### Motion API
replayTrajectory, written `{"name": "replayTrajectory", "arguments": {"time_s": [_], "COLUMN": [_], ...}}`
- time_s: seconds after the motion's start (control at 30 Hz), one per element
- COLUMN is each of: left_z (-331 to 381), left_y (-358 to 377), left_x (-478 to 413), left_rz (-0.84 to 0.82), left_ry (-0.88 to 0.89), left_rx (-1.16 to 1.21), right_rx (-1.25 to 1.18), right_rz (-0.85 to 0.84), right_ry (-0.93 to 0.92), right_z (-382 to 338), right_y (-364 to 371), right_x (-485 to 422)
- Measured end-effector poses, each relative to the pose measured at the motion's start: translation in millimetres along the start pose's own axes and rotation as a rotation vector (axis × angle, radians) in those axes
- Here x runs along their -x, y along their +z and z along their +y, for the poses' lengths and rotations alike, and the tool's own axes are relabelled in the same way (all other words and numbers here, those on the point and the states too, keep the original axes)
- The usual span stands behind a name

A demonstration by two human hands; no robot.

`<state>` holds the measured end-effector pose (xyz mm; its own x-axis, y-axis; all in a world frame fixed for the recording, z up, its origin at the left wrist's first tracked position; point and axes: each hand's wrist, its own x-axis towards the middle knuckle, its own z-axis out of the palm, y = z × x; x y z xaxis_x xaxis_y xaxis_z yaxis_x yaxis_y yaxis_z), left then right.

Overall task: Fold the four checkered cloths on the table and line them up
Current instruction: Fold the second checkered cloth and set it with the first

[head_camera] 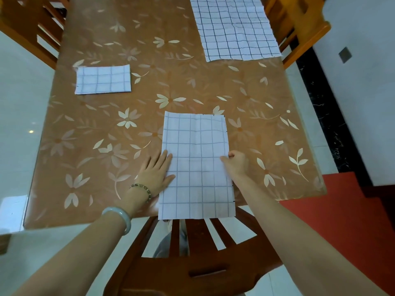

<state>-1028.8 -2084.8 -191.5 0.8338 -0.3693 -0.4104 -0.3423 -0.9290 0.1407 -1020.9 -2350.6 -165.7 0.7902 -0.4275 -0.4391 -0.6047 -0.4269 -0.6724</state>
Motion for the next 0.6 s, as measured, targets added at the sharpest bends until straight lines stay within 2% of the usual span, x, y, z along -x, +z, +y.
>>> {"name": "replayTrajectory", "arguments": {"time_s": [0.3,0.4,0.43,0.5,0.53,0.6], "left_z": [6,6,5,5,4,3], "left_y": [1,2,3,3,4,5], "left_x": [-3,-4,-4,-5,-5,-4], "left_rz": [0.04,0.045,0.046,0.046,0.043,0.05], "left_ry": [-0.015,-0.014,-0.013,-0.012,-0.01,0.002], "left_rx": [-0.027,-0.019,-0.016,-0.016,-0.007,0.03], "right_rx": [0.141,0.451,0.576,0.795,0.864,0.903], "right_rz": [0.065,0.165,0.133,-0.039,-0.118,-0.165], "right_ry": [-0.084,-0.291,-0.403,-0.543,-0.547,-0.527], "right_z": [5,14,20,30,37,47], "right_y": [-2,-1,0,5,9,12], "right_x": [-14,-13,-13,-10,-10,-10]}}
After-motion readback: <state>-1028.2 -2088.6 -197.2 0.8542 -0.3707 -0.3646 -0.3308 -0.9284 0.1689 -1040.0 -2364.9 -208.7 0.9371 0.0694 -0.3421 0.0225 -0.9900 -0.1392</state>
